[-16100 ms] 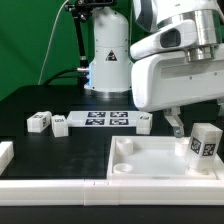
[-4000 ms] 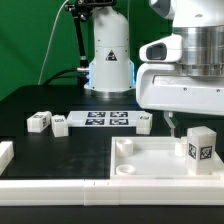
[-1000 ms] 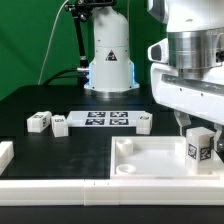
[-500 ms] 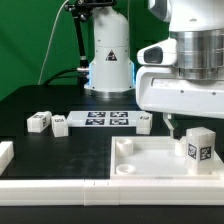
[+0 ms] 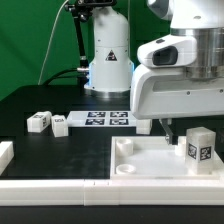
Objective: Assemble one leg
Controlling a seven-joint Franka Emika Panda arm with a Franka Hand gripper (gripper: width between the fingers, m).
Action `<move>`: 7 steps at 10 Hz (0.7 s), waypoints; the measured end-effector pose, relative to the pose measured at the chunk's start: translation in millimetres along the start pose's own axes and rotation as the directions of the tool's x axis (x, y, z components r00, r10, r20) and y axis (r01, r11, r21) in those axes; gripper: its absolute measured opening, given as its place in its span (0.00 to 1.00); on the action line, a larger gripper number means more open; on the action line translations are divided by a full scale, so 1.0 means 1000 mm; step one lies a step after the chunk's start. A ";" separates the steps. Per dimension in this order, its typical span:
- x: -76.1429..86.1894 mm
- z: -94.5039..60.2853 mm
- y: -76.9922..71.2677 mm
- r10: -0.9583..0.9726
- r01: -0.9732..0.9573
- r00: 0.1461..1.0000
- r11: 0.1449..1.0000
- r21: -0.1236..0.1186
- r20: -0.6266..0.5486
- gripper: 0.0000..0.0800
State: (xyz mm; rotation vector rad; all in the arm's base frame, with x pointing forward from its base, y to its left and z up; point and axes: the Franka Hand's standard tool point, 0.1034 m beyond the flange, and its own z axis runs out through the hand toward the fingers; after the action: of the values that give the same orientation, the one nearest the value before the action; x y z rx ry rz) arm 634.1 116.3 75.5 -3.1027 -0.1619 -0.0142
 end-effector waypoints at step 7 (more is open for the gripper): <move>0.000 0.000 0.001 -0.065 0.065 0.998 0.998 -0.004 -0.002 0.36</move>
Offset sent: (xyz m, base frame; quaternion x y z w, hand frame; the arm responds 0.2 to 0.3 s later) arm 0.0000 0.0000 0.0000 0.0000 0.0000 0.0000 1.0000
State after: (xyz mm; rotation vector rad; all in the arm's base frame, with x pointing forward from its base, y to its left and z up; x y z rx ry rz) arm 634.5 115.2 75.4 -3.1001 -0.2634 -0.0194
